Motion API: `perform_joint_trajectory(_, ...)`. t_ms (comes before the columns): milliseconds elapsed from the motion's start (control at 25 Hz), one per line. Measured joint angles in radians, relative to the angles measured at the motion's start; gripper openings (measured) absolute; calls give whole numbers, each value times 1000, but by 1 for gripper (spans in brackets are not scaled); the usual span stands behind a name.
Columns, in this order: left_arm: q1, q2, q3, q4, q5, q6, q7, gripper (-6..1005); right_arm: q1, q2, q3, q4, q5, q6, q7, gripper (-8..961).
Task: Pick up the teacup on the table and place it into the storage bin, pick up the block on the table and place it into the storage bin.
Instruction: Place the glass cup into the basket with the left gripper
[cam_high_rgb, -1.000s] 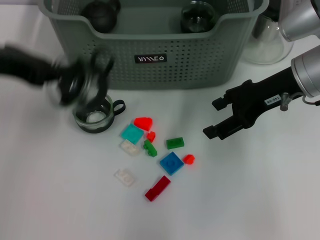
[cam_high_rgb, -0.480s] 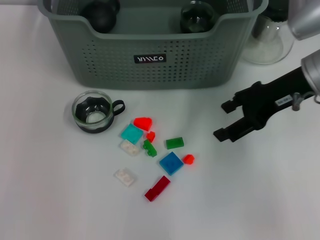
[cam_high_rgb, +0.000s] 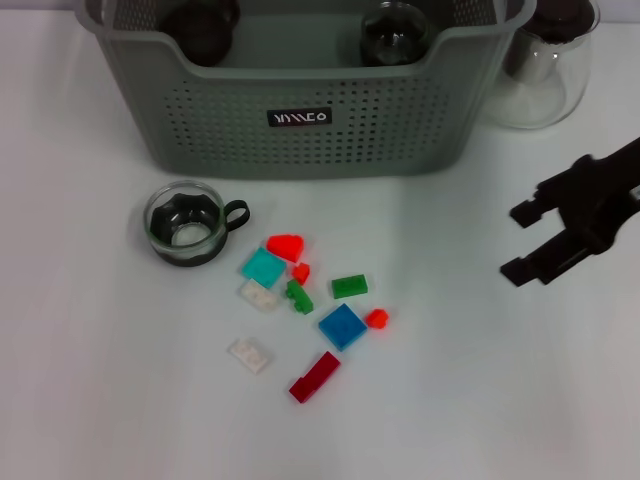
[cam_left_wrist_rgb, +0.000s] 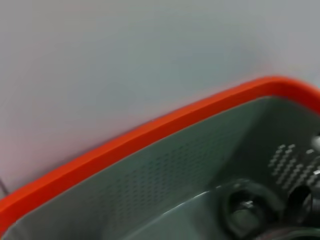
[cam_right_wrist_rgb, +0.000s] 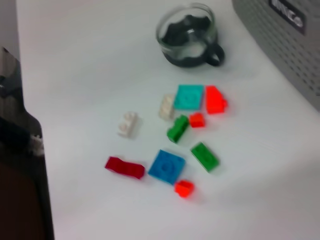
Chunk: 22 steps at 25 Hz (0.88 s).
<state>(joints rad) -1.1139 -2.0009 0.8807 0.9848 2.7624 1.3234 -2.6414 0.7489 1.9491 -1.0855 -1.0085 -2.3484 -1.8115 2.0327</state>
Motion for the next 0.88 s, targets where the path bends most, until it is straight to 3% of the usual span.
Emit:
perform_joint_trajectory(200,-53,14,5,-133,70,-72,-27,52,28,-7,8,9,-43,-2,12,941)
perform_joint_trajectory(360,-77,15,18,-202,90,-126,-40,51,52,2,11,24,-88,0,12,941)
perform_joint_trajectory(600,-83,7,83,-257,93,-184,-65,51,74,7,12,50,-103,3,13,940)
perform_joint_trajectory(880,-87,-3,90,-298,94,-221,-68,52,75,12,12,50,-103,5,11,940)
